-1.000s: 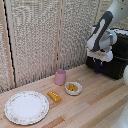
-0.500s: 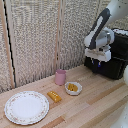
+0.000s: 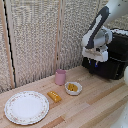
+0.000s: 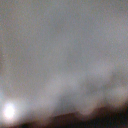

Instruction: Carefully navigate your gripper to the air fryer's handle. Confidently seize the handle using your gripper. Gradually bring the handle toward yourself to access the air fryer.

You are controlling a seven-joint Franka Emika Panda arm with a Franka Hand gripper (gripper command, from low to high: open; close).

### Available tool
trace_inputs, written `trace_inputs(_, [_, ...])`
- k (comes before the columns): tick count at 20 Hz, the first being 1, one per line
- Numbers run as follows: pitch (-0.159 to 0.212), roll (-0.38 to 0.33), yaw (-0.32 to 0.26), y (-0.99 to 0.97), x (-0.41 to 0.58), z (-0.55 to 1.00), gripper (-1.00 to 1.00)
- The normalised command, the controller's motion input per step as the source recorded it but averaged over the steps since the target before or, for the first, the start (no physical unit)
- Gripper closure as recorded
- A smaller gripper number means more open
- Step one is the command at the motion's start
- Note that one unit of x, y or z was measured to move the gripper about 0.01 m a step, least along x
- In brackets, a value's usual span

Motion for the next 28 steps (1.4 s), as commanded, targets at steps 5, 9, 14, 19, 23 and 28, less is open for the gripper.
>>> trace_inputs(5, [-0.003,0.0,-0.079,0.86,-0.002,-0.01,1.0])
trace_inputs(9, [-0.046,0.0,-0.035,0.92,-0.167,-0.1,1.0])
trace_inputs(14, [-0.039,0.0,-0.036,0.92,-0.125,-0.09,1.0])
trace_inputs(19, [-0.056,0.0,-0.007,0.96,-0.164,-0.03,1.0])
trace_inputs(23, [-0.042,-0.01,-0.007,0.97,-0.082,-0.02,1.0])
trace_inputs(28, [-0.016,-0.021,-0.023,0.95,-0.015,-0.05,1.0])
